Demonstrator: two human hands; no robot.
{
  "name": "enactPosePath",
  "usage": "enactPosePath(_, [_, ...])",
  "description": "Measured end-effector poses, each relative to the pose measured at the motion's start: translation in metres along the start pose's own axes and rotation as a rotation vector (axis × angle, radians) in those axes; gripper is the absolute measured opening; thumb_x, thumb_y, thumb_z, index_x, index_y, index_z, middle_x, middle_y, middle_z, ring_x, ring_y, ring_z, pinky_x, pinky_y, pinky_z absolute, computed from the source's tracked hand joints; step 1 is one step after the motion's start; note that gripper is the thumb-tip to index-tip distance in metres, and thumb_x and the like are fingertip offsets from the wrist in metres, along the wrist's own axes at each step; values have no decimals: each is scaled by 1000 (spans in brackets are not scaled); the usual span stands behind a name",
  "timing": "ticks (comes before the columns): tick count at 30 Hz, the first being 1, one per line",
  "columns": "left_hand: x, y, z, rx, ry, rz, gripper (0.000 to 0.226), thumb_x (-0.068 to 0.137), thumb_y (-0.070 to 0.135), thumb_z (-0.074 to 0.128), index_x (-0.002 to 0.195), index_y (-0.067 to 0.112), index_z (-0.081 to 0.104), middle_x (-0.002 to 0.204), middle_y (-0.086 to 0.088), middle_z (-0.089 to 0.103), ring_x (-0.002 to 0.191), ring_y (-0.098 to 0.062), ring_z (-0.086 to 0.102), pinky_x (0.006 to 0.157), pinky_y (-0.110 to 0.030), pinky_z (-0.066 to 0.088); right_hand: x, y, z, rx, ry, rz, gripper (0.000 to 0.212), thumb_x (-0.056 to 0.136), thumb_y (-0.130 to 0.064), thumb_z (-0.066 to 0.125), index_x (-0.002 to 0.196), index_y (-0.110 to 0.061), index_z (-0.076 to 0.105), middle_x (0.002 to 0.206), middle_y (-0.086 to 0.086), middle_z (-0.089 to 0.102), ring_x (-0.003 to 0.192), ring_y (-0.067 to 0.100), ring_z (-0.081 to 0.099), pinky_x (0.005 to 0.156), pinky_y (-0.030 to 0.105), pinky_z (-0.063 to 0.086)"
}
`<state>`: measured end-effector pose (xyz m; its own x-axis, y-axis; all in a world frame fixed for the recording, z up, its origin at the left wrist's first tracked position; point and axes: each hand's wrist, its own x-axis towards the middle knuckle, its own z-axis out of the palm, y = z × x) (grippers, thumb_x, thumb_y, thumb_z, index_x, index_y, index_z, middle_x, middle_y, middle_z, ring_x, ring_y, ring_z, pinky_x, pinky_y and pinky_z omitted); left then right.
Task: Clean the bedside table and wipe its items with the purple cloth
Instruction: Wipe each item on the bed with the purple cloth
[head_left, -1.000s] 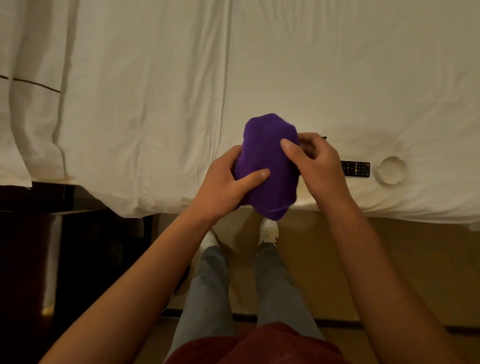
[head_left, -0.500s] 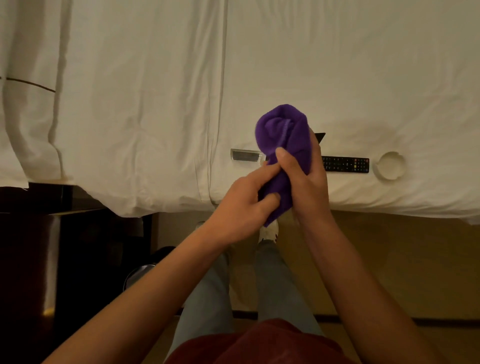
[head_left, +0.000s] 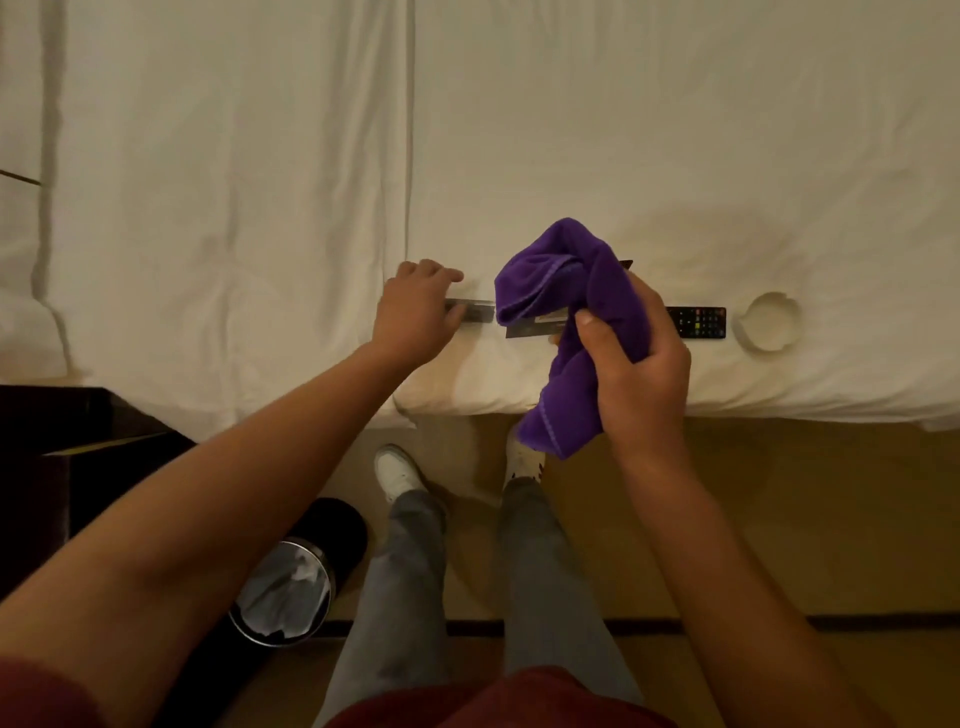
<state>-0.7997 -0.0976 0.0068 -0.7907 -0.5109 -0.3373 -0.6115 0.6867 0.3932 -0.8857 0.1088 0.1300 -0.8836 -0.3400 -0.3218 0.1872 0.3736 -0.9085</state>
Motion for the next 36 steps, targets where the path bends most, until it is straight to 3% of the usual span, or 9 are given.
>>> enactPosePath(4, [20,7,36,256,-73,149,30,95,34,60,117,13,62,116,-11,64,109,-31,54,92,-43,45,-4,10,-4,7,-42,16,45,93,-32,70,137,-25,59,121,1,72,104,27,73,87,53,62])
enactPosePath(10, [32,8,28,170,-99,68,26,99,30,56,113,9,56,110,-14,64,101,-31,56,87,-41,46,-8,2,-4,-21,-108,-16,45,92,-39,70,135,-33,58,117,-10,72,102,16,74,85,43,64])
enactPosePath(14, [4,12,-32,-509,-22,-195,36,96,32,66,122,10,53,104,-2,66,79,-13,65,69,-18,51,-4,-13,7,-45,-84,-75,39,91,-44,70,129,-39,61,110,-21,71,100,7,71,82,31,62])
enactPosePath(17, [-31,20,-82,-1193,47,-301,33,101,27,60,130,13,52,110,-12,73,89,-20,75,79,-35,63,3,-29,18,-100,-79,-161,28,90,-51,67,117,-51,57,102,-26,68,94,6,70,79,27,61])
enactPosePath(22, [-61,53,-121,-1901,78,-381,53,106,55,29,141,24,55,134,-11,64,116,-25,64,100,-44,53,0,-48,46,-170,-74,-411,33,95,-31,72,124,-19,62,120,-5,66,105,6,65,90,25,57])
enactPosePath(25, [-65,65,-125,-2060,131,-458,54,107,52,30,135,15,59,124,-12,69,114,-25,66,104,-43,50,-16,-54,66,-226,-124,-545,42,94,-33,72,129,-12,63,132,7,62,117,17,62,95,33,56])
enactPosePath(32, [-84,72,-124,-2221,-35,-493,39,107,32,40,97,11,72,91,-9,69,86,-20,70,81,-33,60,-36,-57,93,-515,-86,-772,57,99,-57,52,141,-20,62,147,11,56,129,31,52,106,48,43])
enactPosePath(34, [-92,72,-120,-2197,15,-480,35,107,28,43,102,11,73,93,-9,73,87,-20,72,77,-32,60,-27,-56,97,-550,-98,-805,54,99,-53,54,142,-22,61,152,11,52,141,33,45,112,53,38])
enactPosePath(36, [-97,76,-122,-2201,33,-465,33,107,30,44,120,10,66,110,-12,72,104,-22,70,90,-34,57,-17,-56,99,-534,-125,-818,51,99,-47,60,142,-20,61,152,13,51,144,32,42,114,54,37])
